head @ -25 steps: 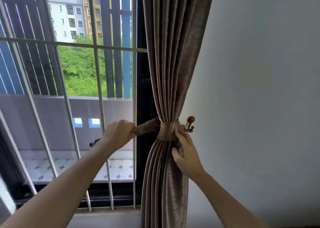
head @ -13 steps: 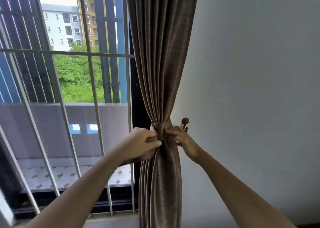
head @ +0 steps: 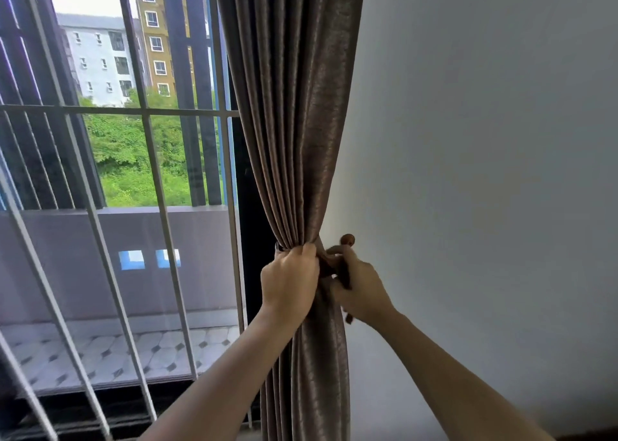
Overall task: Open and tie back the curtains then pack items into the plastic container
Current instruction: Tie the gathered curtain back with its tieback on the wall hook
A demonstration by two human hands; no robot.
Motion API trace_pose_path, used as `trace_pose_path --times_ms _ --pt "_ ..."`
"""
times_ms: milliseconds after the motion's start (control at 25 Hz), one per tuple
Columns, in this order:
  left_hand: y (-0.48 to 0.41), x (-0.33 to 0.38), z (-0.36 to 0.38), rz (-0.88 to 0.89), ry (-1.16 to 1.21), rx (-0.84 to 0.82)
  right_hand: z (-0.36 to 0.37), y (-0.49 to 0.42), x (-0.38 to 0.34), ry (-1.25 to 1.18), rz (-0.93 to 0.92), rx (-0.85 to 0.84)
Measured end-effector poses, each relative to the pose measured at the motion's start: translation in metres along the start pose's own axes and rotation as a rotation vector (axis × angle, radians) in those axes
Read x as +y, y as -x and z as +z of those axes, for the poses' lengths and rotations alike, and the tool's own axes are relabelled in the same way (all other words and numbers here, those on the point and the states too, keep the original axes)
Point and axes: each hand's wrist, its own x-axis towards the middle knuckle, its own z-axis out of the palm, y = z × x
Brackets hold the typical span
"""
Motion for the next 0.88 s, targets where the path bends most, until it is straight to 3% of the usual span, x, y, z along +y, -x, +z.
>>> trace_pose_path --times_ms 80,160,240,320,440,600,720,880 --pt "-0.004 0.000 -0.001 0.201 -0.246 0.156 -0.008 -0.007 0.013 -0.084 0.091 0.067" --pt "-0.008 -0.008 0.004 0.414 -0.318 0.215 -0.020 -0.013 0.033 -0.177 0.093 0.088" --pt "-0.012 -0.017 0.008 0.641 -0.336 0.134 -0.029 -0.019 0.050 -0.313 0.088 0.016" --pt "-0.018 -0.027 0.012 0.801 -0.407 0.042 -0.033 -0.021 0.061 -0.600 0.188 -0.016" --pt "-0.030 -0.041 0.011 0.885 -0.521 -0.050 -0.022 -0.025 0.069 -0.984 0.340 0.097" --pt "-0.037 -0.056 0.004 0.909 -0.518 -0.109 0.014 -0.036 0.069 -1.170 0.493 0.220" --pt "-0.034 -0.069 0.005 0.907 -0.531 -0.119 0.026 -0.040 0.067 -1.100 0.606 0.356" --pt "-0.037 -0.078 0.004 0.941 -0.529 -0.103 0.027 -0.041 0.072 -0.859 0.548 0.367"
